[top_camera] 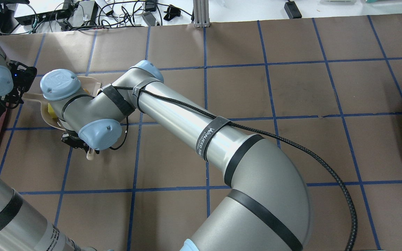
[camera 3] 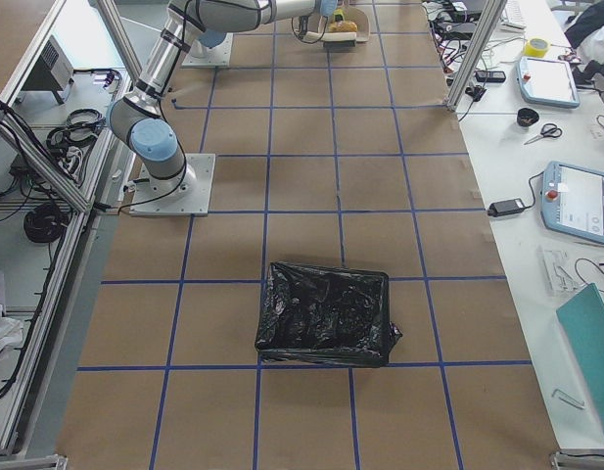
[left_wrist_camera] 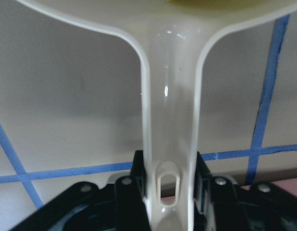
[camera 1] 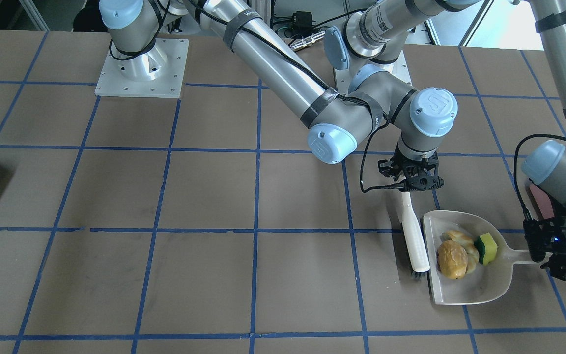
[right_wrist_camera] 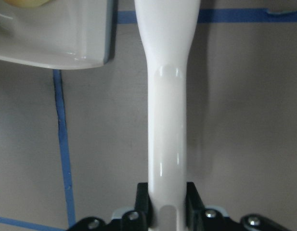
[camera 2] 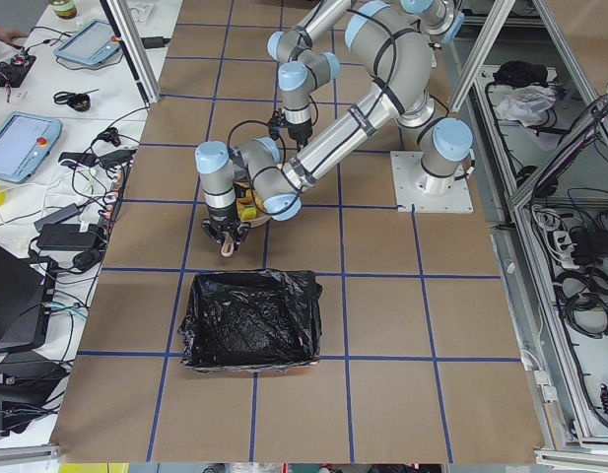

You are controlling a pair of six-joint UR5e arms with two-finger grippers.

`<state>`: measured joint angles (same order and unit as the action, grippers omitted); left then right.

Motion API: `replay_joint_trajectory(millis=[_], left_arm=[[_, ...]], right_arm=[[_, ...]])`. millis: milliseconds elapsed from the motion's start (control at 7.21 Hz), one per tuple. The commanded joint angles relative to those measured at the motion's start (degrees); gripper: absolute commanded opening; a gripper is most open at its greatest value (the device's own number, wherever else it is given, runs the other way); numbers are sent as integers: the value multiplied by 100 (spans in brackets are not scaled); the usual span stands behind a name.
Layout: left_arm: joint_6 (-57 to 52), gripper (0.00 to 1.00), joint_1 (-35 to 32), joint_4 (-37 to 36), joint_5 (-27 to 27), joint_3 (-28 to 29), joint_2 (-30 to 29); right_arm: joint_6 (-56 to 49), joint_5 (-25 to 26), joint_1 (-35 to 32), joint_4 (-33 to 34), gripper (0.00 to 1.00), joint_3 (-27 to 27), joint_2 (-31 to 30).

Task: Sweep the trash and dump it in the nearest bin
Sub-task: 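Push the trash fully into the dustpan with the brush, then lift the loaded dustpan with the left gripper while the right gripper withdraws the brush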

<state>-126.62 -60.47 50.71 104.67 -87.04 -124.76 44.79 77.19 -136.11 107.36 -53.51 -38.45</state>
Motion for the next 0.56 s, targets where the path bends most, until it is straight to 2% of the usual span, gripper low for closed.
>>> replay_joint_trajectory(millis=[0,139,278,416], left_arm=[[-29,0,0,0,-8,3,-4],[-55,0,9,0,-43,3,4],[-64,0,9,78,-113,3,83],[-55,0,44,445,-479,64,205]], right_arm=[[-6,68,276,-327,0,-299,-441],[-41,68,574,-547,0,-596,-835],[-311,68,907,-619,0,-1130,-1353],[-731,94,1128,-533,0,-2084,-1915]])
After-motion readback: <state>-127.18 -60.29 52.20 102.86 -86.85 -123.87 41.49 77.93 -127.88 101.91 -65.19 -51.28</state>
